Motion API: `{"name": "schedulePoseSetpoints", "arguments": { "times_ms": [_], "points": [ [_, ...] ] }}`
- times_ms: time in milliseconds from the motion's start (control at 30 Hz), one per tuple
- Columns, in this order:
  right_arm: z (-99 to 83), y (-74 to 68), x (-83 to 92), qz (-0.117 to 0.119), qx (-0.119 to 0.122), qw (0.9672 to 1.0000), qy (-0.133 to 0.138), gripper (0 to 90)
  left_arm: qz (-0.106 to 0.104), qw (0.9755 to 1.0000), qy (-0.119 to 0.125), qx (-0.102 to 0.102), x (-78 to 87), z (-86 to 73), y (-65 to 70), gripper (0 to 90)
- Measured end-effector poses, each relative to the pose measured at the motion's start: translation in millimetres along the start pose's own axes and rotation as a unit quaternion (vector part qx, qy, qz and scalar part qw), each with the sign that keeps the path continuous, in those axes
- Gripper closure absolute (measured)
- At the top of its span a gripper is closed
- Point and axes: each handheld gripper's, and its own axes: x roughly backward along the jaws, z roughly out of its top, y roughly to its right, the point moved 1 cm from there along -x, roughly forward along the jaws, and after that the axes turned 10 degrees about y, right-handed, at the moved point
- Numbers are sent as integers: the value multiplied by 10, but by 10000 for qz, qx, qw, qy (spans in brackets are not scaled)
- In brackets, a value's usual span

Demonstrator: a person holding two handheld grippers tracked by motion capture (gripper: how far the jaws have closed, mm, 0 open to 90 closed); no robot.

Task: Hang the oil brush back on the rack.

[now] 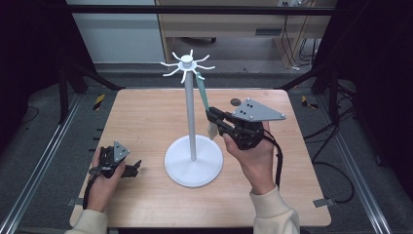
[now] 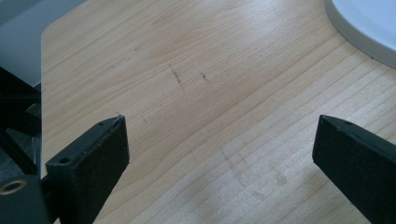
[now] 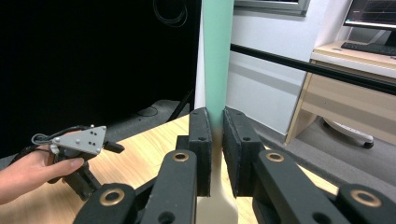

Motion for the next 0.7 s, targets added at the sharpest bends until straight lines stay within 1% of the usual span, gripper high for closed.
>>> {"name": "schedulePoseSetpoints", "arguments": {
  "times_ms": [233, 300, 367, 567, 700],
  "points": [
    [-5, -2, -17, 16, -8, 10000, -9, 818, 9, 10000, 32, 42, 2, 3, -1, 31],
    [-5, -4, -15, 23, -5, 10000, 6, 816, 10, 10000, 15, 24, 6, 3, -5, 31],
    [1, -7, -10, 38, 2, 10000, 11, 800, 19, 10000, 18, 34, 7, 1, -8, 30],
    [21, -3, 32, -29, 11, 10000, 46, 772, 26, 10000, 14, 33, 9, 0, -12, 30],
    [38, 13, 93, -167, 81, 9998, 52, 730, 18, 10000, 36, 44, 2, 4, -1, 30]
  ]
}}
